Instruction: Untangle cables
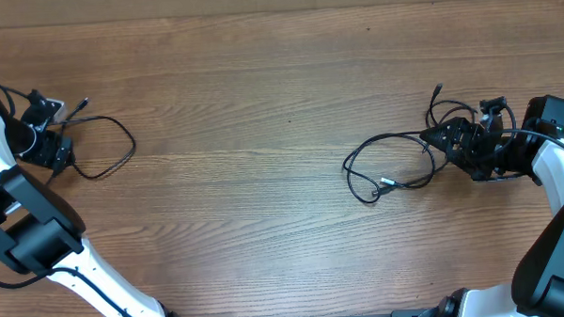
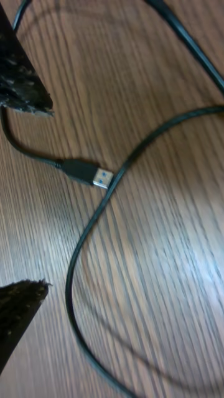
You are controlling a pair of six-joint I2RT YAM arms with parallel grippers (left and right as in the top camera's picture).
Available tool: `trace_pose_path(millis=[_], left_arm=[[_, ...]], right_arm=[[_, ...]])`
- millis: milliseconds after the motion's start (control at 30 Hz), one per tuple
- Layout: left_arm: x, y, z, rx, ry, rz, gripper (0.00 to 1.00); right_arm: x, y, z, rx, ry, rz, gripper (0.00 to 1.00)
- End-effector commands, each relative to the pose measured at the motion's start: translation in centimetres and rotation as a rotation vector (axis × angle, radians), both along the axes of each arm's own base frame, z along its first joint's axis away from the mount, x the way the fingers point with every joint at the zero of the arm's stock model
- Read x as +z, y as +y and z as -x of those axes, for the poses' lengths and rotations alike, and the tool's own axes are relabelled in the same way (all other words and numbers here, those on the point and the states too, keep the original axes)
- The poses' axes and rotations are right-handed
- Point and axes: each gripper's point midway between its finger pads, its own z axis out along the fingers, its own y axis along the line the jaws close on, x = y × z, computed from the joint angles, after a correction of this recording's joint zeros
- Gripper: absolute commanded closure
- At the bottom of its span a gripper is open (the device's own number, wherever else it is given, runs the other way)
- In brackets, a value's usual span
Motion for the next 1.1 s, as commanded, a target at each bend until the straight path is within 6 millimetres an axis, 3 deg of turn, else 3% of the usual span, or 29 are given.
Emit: trace_pose_path(millis=[0, 267, 500, 600, 733, 833, 1000, 1067], left_arm=[[-1.4, 0.5, 0.7, -0.010, 0.027, -0.017, 0.16], [-4.1, 1.1, 1.5, -0.033, 0.026, -0.022, 0.10], [-4.7, 2.1, 1.1, -0.025, -0.008, -0.050, 0.11], [-4.6, 2.3, 1.1, -0.035, -0.017, -0.049, 0.16], [-4.9, 1.5, 0.9, -0.043, -0.041, -0.002, 0.15], [-5.7, 1.3, 1.4, -0.062, -0.024, -0.002, 0.23], [-7.5, 1.1, 2.1, -0.060, -0.012, -0.006, 0.25], [-8.2, 1.2, 2.3, -0.059, -0.012, -0.020, 0.30]], right_arm=[[0.1, 0.3, -0.1, 0.007, -0.003, -0.005, 0.00], [0.1, 1.6, -0.4, 0.049, -0.015, 0.000, 0.00], [0.1, 2.1, -0.2, 0.061, -0.004, -0.005, 0.00], [0.1, 2.0, -0.3, 0.060, -0.010, -0.002, 0.00], [0.2, 1.9, -0.4, 0.060, -0.018, 0.002, 0.00], [0.2, 1.9, -0.5, 0.060, -0.022, 0.003, 0.00], [0.2, 1.9, -0.6, 0.061, -0.030, 0.006, 0.00], [0.2, 1.9, -0.7, 0.060, -0.031, 0.007, 0.00]])
